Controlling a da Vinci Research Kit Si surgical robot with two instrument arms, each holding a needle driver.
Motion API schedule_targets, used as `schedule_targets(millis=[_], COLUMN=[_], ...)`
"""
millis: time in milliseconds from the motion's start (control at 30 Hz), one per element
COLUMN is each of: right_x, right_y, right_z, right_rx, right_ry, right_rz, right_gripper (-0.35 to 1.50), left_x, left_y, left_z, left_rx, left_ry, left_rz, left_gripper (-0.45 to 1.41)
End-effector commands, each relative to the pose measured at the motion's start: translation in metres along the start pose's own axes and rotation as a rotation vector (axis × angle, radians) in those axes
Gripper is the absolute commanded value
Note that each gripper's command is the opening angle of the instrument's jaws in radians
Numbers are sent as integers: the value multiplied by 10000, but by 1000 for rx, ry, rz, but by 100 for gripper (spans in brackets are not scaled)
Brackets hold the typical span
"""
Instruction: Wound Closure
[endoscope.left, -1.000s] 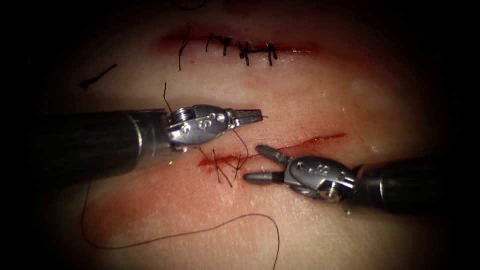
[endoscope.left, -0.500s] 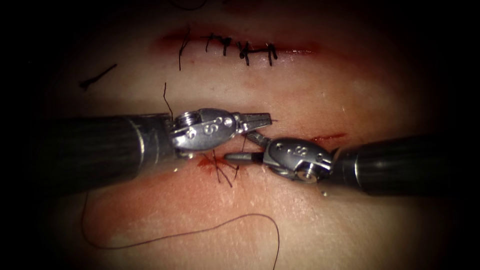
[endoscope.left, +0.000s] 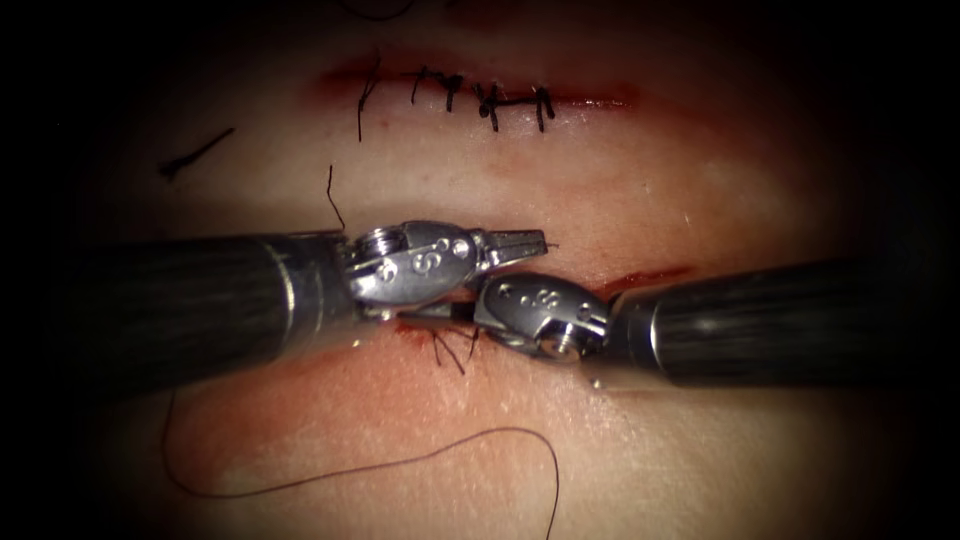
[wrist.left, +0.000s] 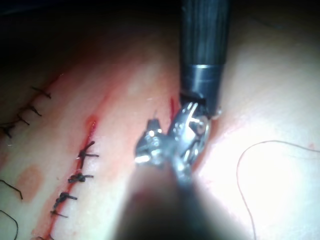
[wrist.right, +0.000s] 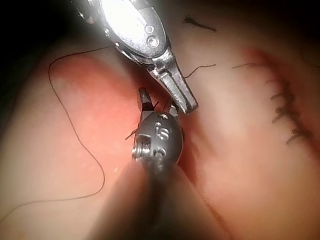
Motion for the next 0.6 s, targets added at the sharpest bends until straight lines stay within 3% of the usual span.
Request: schedule_targets(millis=[33, 200, 267, 300, 333, 400, 433, 600], right_x=[-7, -8, -8, -9, -10, -10, -10, -8], right_y=[-2, -1, -3, -5, -7, -9, -10, -11], right_z=[7, 7, 6, 4, 2, -1, -2, -4], right_rx=[1, 3, 24, 54, 69, 100, 98, 82], right_ry=[0, 0, 8, 18, 23, 32, 31, 23], right_rz=[1, 0, -2, -6, -9, -17, -19, -20], right_gripper=[148, 148, 137, 111, 71, -28, -35, -35], left_x=[-3, -3, -3, -3, -3, -4, -4, -4], left_y=[1, 4, 5, 5, 5, 6, 7, 8], left_z=[7, 8, 8, 9, 9, 9, 8, 8], left_rx=[-3, -7, -7, -7, -7, -9, -9, -10], left_ry=[1, 4, 4, 4, 4, 5, 5, 5], left_rz=[0, 2, 2, 3, 3, 4, 4, 5], left_gripper=[-45, -45, -45, -45, -45, -45, -45, -45])
